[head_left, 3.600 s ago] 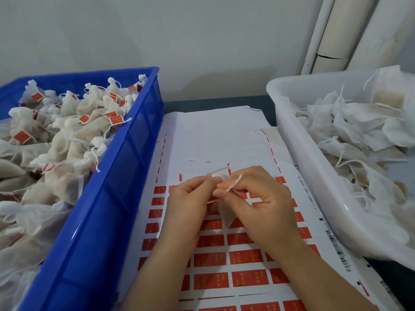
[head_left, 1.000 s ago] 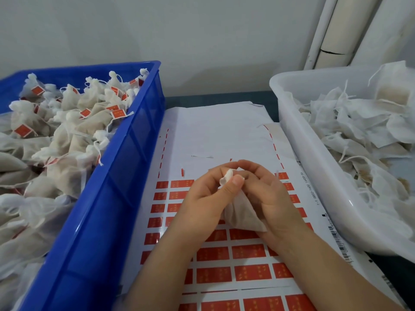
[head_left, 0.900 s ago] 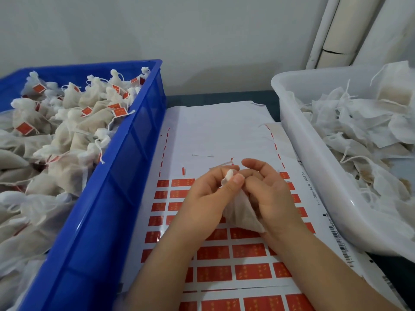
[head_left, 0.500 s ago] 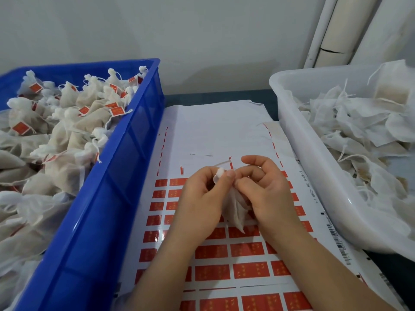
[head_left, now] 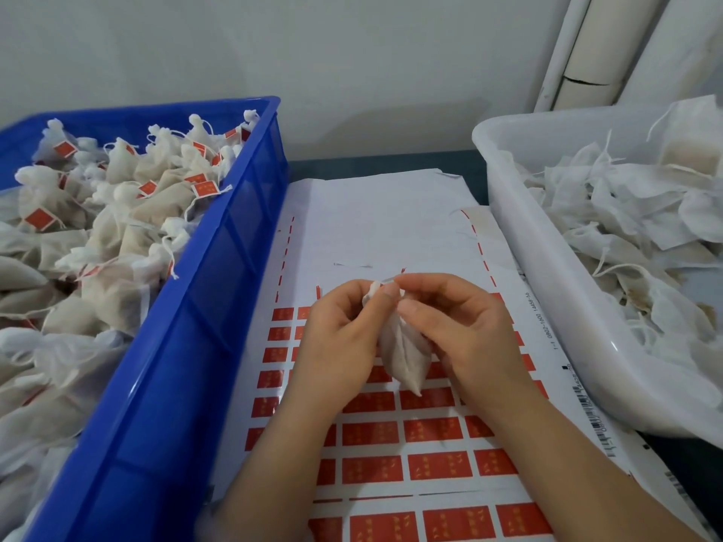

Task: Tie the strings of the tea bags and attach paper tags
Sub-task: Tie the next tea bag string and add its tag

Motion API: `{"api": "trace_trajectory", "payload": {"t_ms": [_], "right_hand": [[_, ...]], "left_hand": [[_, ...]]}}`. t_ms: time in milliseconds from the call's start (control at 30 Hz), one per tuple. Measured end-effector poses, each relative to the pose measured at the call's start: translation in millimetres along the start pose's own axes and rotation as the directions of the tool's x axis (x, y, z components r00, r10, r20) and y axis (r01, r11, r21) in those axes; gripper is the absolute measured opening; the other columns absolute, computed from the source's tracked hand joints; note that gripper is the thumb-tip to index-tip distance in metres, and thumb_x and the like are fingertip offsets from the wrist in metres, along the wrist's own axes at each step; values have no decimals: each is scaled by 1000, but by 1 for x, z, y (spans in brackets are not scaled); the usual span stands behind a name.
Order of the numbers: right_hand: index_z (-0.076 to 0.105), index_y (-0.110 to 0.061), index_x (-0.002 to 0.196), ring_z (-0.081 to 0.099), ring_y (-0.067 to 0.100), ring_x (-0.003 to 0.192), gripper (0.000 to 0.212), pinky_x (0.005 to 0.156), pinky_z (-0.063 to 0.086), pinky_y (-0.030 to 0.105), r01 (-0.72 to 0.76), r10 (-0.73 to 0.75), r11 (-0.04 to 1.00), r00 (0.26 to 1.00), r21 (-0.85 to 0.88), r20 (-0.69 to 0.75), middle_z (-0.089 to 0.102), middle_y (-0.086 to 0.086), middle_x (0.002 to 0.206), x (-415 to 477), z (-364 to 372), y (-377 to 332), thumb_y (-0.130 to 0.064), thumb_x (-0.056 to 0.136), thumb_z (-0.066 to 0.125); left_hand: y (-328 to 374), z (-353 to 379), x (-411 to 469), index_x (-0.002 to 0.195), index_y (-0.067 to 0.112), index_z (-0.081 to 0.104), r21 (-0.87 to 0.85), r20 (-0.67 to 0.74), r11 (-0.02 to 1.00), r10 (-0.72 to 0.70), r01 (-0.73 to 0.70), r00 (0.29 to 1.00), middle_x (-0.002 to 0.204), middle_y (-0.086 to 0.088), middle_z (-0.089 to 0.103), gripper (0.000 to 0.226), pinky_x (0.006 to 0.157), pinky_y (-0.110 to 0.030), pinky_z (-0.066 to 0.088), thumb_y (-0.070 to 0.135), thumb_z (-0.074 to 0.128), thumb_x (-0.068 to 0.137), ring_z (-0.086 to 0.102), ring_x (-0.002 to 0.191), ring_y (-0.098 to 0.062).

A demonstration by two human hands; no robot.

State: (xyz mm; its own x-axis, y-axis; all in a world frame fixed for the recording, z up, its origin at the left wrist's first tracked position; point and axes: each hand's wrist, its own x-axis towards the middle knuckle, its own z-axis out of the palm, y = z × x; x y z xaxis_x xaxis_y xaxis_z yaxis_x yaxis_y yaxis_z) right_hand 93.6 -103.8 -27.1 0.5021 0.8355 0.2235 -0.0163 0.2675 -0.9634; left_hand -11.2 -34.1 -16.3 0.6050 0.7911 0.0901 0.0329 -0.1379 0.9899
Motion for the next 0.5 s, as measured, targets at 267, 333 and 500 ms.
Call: {"api": "trace_trajectory", "payload": {"t_ms": [267, 333, 500], "right_hand": [[73, -29, 74, 68, 6, 68, 10, 57, 51, 15, 40, -47, 995, 996, -89, -82, 72, -8, 73, 0, 0, -3, -33, 68, 67], [70, -28, 73, 63, 4, 60, 6, 55, 50, 16, 11, -18, 997, 995, -71, -101, 69, -9, 69, 1, -1, -2, -30, 75, 65], [68, -24, 87, 63, 11, 68, 19, 64, 51, 23, -10, 10, 1000, 998, 1, -70, 69, -5, 77, 2, -4, -3, -38, 79, 58]], "left_hand": [[1, 0, -1, 76, 25, 71, -98, 16, 992, -73, 74, 997, 71, -2, 69, 32, 66, -33, 58, 52, 56, 68, 67, 67, -20], [3, 0, -1, 69, 26, 70, -138, 18, 984, -113, 114, 993, 63, 3, 65, 28, 63, -30, 55, 51, 58, 67, 63, 61, -15], [7, -2, -2, 64, 27, 71, -284, 64, 942, -164, 176, 984, 61, 5, 63, 20, 54, -21, 51, 45, 62, 65, 61, 56, -9]]}}
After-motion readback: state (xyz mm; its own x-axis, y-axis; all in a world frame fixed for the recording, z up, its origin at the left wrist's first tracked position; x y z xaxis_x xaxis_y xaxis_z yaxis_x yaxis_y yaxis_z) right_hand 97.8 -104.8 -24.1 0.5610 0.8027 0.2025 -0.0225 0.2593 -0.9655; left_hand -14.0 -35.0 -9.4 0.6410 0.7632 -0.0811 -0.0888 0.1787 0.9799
